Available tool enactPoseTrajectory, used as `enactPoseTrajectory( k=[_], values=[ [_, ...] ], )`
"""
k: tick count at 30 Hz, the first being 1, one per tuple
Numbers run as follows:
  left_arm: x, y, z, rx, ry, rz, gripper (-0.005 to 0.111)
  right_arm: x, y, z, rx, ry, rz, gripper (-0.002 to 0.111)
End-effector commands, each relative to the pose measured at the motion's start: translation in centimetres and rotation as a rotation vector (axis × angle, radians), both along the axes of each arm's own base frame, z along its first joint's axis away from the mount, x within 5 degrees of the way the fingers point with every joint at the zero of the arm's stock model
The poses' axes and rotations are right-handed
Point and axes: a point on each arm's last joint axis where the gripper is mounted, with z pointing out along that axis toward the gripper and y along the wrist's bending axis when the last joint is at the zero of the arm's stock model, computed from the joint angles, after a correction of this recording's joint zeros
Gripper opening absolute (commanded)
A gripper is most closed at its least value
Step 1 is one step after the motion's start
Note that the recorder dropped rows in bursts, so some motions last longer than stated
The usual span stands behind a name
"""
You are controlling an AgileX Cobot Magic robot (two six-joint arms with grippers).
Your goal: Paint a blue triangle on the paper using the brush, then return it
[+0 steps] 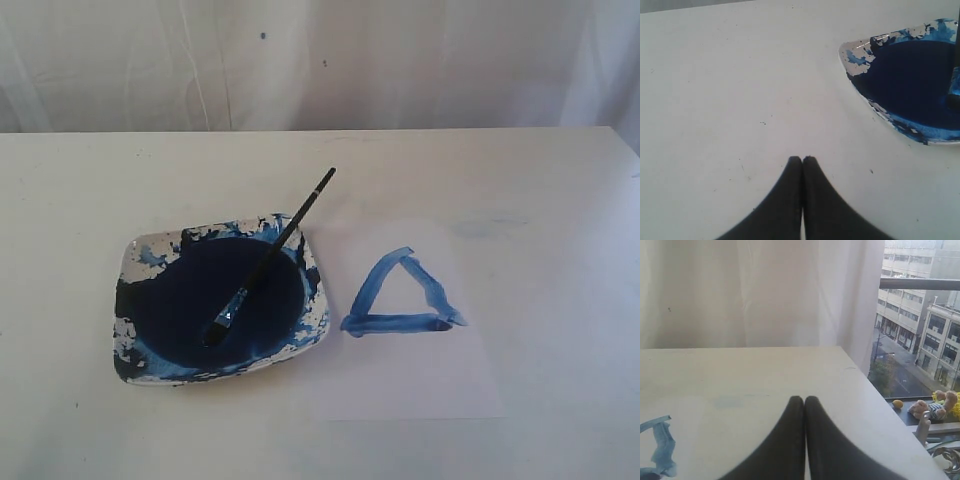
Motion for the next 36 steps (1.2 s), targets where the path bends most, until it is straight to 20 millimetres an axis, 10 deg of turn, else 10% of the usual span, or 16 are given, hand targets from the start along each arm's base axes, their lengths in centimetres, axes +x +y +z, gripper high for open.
enactPoseTrajectory(
  k=[1, 36],
  values=[
    [0.0, 0.0, -0.1, -0.003, 0.002, 0.001, 0.000, -0.1, -0.1, -0.6, -0.017, 0.059, -0.009, 0.000],
    [0.0, 0.0, -0.1, -0.003, 0.002, 0.001, 0.000, -0.3, -0.2, -2.3, 0.034, 0.240, -0.034, 0.000]
  ],
)
